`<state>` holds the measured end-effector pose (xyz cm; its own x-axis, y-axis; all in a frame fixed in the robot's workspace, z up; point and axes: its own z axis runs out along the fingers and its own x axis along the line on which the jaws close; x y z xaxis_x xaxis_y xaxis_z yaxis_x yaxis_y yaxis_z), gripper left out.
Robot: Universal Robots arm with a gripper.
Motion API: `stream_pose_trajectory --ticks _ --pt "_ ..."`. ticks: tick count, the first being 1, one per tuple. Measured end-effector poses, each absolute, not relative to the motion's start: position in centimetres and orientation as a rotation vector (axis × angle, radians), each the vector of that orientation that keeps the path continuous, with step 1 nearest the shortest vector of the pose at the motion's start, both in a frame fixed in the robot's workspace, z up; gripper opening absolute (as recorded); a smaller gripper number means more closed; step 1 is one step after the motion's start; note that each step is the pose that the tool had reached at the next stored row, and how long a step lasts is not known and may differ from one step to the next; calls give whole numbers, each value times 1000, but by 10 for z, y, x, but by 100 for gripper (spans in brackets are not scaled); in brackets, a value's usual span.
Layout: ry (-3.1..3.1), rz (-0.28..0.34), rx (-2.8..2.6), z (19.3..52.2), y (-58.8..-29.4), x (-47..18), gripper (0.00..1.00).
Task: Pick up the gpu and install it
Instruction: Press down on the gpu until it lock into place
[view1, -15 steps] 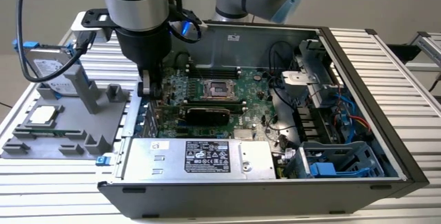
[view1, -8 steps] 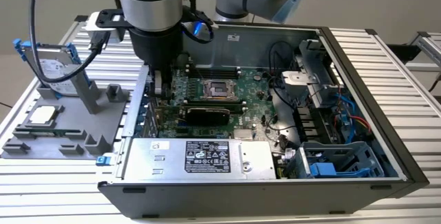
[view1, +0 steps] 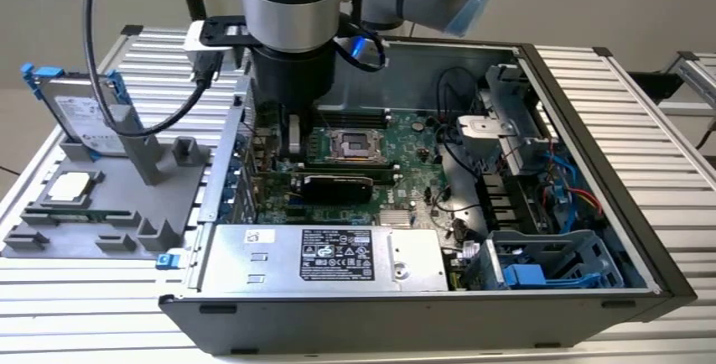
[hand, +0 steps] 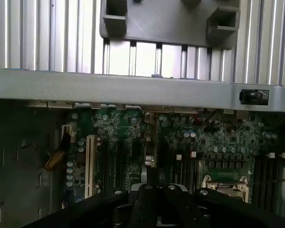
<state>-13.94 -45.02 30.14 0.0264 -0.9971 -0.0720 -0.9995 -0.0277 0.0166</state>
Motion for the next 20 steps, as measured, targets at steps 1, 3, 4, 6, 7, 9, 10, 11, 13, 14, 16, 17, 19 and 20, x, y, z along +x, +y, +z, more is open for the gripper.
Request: stream_pose_trajectory --ticks 1,3,4,6,7,9,10,11,13,14,16,17,19,20 --pt "2164 99 -2223 301 -450 -135 0" --pt "2164 100 -2223 301 -450 -126 0" --pt "2165 102 -2224 301 -450 -115 0" --pt "2166 103 -2225 302 -450 -106 0" --pt "2166 103 -2225 302 -450 -102 0" --pt "2166 103 -2225 302 -450 -93 0" --pt "2166 104 -2225 302 -450 -89 0" --pt "2166 104 -2225 302 -450 -84 0" --pt "2166 104 -2225 302 -450 -78 0" --pt "2166 104 -2225 302 -450 -74 0" --pt "2167 106 -2225 302 -450 -71 0" --pt "2167 106 -2225 302 -450 -71 0" --pt "2167 106 -2225 302 -450 -71 0" --pt "2167 106 -2225 302 -450 -71 0"
